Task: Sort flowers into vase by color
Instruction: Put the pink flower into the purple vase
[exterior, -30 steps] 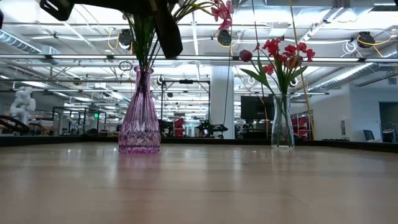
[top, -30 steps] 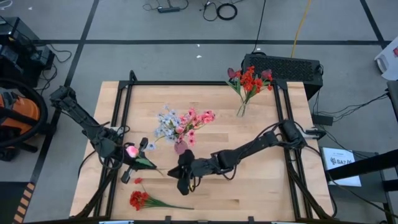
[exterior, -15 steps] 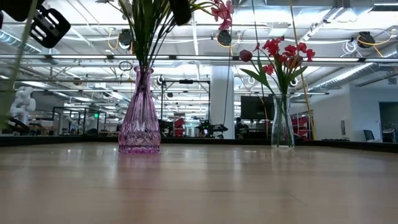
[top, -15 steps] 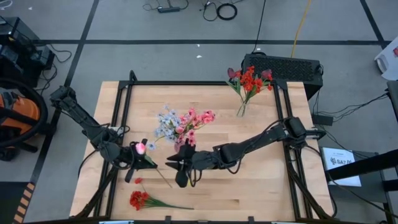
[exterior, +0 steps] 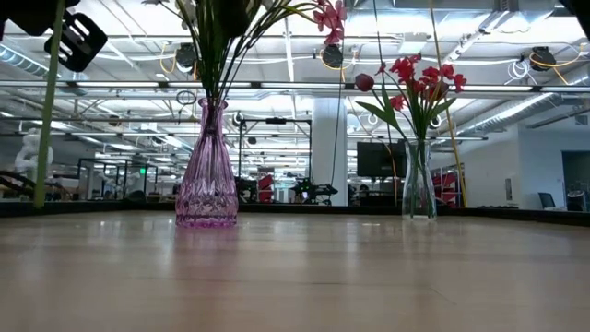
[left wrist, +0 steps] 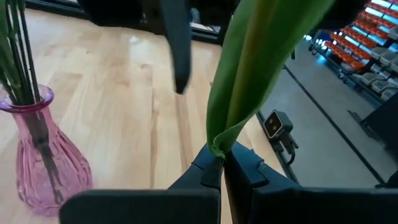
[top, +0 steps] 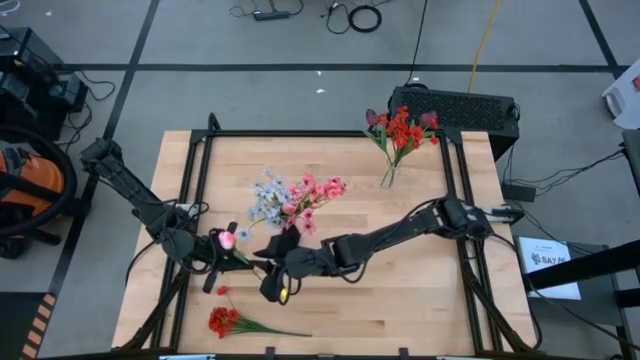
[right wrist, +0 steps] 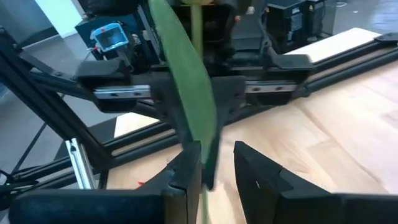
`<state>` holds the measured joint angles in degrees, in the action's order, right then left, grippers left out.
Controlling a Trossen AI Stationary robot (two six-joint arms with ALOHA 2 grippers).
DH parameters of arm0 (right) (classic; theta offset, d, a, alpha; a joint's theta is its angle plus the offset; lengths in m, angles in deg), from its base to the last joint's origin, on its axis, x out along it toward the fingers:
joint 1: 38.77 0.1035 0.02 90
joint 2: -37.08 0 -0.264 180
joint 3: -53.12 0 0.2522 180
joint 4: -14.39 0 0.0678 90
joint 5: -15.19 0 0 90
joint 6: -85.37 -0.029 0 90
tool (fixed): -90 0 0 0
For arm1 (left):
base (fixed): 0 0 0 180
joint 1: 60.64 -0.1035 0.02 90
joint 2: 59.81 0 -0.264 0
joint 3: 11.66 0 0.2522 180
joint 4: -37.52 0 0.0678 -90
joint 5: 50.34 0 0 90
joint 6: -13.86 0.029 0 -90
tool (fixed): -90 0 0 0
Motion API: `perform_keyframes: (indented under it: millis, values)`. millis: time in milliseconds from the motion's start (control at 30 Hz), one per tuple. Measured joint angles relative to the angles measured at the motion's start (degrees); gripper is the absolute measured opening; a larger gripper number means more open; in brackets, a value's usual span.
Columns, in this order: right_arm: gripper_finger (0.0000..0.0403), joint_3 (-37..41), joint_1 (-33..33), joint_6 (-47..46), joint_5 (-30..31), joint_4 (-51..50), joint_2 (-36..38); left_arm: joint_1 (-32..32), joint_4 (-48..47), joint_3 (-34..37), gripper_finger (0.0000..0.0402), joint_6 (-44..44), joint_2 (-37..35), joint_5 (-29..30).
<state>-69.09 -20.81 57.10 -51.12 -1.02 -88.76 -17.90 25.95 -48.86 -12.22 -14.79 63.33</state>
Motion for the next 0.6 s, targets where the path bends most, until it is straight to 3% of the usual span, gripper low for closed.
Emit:
perform_keyframes:
  millis: [233, 600]
  values:
    - [0.0086, -4.22, -0.28, 1.76, -0.10, -0.66, -3.47, -0.06, 0.08, -0.72, 0.0004, 3.82, 0.02, 0.95]
    - [0.0086, -4.45, -1.19, 2.57, -0.69, -0.63, -3.49, -0.06, 0.15, -1.31, 0.0003, 4.32, 0.09, 1.43]
